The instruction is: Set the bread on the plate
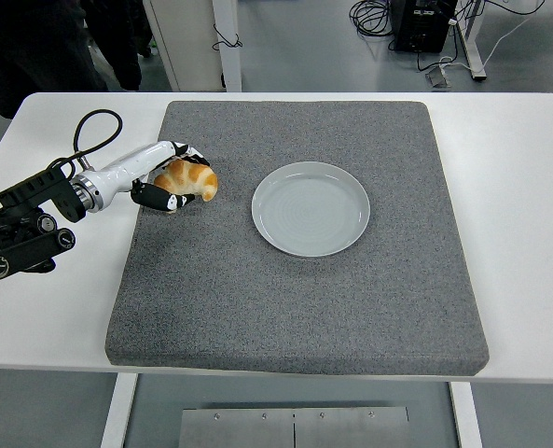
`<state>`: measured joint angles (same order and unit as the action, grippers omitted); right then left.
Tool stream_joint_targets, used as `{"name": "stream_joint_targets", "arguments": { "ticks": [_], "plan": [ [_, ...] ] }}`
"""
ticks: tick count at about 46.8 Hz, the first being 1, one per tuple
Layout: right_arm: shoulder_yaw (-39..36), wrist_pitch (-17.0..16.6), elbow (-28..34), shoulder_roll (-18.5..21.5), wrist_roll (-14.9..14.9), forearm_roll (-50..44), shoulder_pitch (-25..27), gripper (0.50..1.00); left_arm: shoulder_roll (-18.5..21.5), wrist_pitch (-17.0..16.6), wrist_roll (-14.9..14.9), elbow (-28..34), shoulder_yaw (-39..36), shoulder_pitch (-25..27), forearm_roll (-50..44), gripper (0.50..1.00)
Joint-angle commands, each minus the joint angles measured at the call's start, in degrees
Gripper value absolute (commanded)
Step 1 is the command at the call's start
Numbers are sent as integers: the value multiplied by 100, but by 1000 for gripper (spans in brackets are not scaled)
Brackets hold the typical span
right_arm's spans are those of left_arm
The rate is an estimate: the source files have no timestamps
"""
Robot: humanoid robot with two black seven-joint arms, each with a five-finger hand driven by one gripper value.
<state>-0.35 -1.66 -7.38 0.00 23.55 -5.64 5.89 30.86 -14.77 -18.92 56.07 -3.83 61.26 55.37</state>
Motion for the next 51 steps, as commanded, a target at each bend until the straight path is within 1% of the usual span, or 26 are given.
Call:
{"name": "stream_joint_targets", "arguments": {
  "ticks": [1,8,15,31,41,51],
  "plan": [
    [0,-1,0,0,0,-7,0,1000,34,0,-59,1,-4,184,0,500],
    [0,-1,0,0,0,-7,0,1000,297,9,-95,1,-21,474,17,500],
    [0,7,0,0,0,-7,0,1000,350,26,-103,10,-65,764,44,500],
    [0,-1,0,0,0,-7,0,1000,596,79,-103,10,-92,1248,97,500],
    [0,-1,0,0,0,1,0,1000,500,88,-77,1,-83,1512,97,500],
    [0,-1,0,0,0,-7,0,1000,61,97,-51,-52,-249,1968,97,500]
  ]
}}
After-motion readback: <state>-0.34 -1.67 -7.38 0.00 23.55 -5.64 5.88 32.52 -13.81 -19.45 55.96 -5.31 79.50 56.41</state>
